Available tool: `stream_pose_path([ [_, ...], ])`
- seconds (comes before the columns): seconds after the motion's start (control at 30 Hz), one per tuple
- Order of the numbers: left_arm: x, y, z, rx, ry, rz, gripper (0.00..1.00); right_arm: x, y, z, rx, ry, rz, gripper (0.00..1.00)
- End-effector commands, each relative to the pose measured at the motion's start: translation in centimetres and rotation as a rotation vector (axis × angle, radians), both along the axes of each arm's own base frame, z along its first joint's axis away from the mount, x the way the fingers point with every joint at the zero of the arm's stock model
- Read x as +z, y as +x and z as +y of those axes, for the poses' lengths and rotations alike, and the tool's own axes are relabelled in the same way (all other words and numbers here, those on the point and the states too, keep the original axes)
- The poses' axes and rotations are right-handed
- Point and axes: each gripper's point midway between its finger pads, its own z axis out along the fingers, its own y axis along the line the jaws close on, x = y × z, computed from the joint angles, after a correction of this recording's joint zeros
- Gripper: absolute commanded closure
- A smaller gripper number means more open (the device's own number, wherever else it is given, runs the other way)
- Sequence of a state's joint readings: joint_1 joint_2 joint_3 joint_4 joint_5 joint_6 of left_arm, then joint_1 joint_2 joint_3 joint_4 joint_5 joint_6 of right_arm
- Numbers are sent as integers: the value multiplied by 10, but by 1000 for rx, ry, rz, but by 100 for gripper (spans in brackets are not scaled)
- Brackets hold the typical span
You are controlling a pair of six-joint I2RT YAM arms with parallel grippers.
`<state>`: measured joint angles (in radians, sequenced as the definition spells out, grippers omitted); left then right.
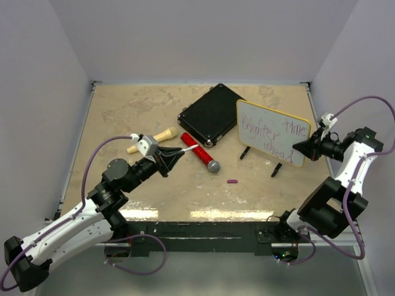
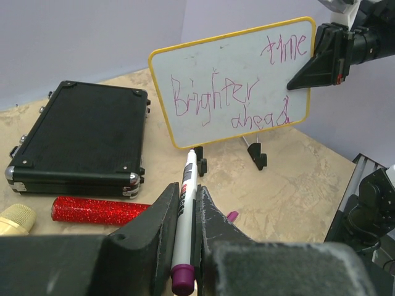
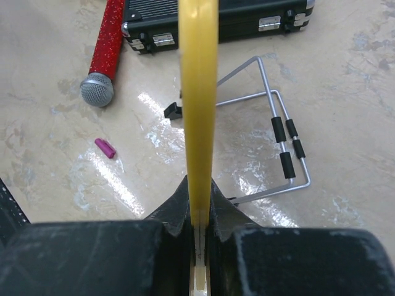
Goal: Write a sentence on the whiteboard
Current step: Put down the whiteboard on the whiteboard stand.
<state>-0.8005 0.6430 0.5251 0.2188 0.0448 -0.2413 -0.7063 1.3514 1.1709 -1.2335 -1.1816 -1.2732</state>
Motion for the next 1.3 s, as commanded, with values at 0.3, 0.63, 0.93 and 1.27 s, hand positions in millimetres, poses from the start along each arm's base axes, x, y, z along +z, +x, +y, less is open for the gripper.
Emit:
stream_pose_path([
  [0.3, 9, -5, 0, -26, -18, -52, 100, -30, 4, -35, -83, 120, 14, 100],
  [0.63, 7, -4, -3, -34, -17, -51, 100, -71, 8, -53, -46, 80, 107, 98],
  [0.93, 3, -3, -5, -34, -9, -41, 100, -97, 20, -74, -3, 37, 123, 96],
  [1.27, -1, 0, -7, -34, 4, -33, 100, -131, 11, -74, 77, -10, 167, 99],
])
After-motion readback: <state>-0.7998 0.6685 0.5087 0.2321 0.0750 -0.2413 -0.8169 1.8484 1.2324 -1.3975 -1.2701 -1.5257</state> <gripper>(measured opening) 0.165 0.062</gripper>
